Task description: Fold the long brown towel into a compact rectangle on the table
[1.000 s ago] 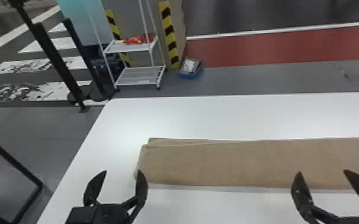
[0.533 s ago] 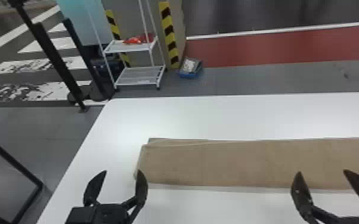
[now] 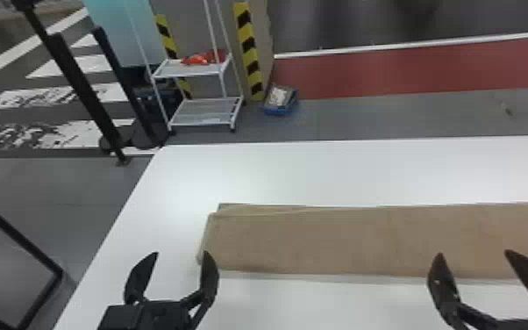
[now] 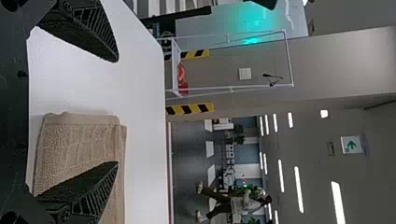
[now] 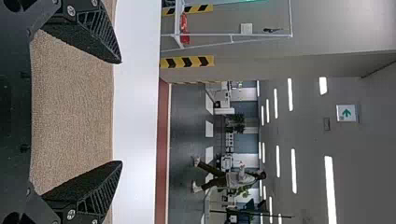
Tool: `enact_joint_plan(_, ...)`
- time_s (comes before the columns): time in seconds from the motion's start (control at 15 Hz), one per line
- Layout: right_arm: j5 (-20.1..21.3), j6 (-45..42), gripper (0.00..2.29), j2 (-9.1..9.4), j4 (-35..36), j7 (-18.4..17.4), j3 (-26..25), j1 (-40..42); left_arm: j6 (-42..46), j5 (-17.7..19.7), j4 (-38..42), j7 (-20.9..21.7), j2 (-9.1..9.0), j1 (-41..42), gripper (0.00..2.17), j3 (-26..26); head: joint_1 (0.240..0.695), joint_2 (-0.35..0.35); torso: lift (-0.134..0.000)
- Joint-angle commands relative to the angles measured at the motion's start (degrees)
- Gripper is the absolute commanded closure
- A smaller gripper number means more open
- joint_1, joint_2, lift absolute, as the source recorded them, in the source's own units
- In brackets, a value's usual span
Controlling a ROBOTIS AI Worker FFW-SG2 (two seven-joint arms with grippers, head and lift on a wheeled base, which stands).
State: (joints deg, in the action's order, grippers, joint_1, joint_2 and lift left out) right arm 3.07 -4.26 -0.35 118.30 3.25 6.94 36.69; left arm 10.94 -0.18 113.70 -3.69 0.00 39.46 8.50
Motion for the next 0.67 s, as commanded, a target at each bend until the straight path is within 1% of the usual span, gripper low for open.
enact_joint_plan(0.0, -0.3, 0.0, 0.12, 0.40, 0.0, 0.0, -0.1, 0.0, 0.0, 0.0, 0.1, 0.0, -0.15, 0.0, 0.10, -0.3, 0.695, 0.252, -0.115)
enact_joint_plan(0.27, -0.3, 0.0, 0.12, 0.40, 0.0, 0.0, -0.3, 0.0, -0.7, 0.0, 0.8, 1.0, -0.15, -1.1, 0.10, -0.6, 0.695, 0.244, -0.115)
enact_joint_plan(0.4, -0.3, 0.0, 0.12, 0.40, 0.0, 0.0, -0.5, 0.0, -6.0, 0.1, 1.7, 3.1, -0.15, -3.1, 0.10, -0.8, 0.695, 0.231, -0.115)
enact_joint_plan(0.6, -1.1, 0.0, 0.12, 0.40, 0.0, 0.0, -1.0, 0.2, -17.4, 0.2, 3.7, 7.6, -0.15, -6.5, 0.14, -0.3, 0.695, 0.205, -0.115)
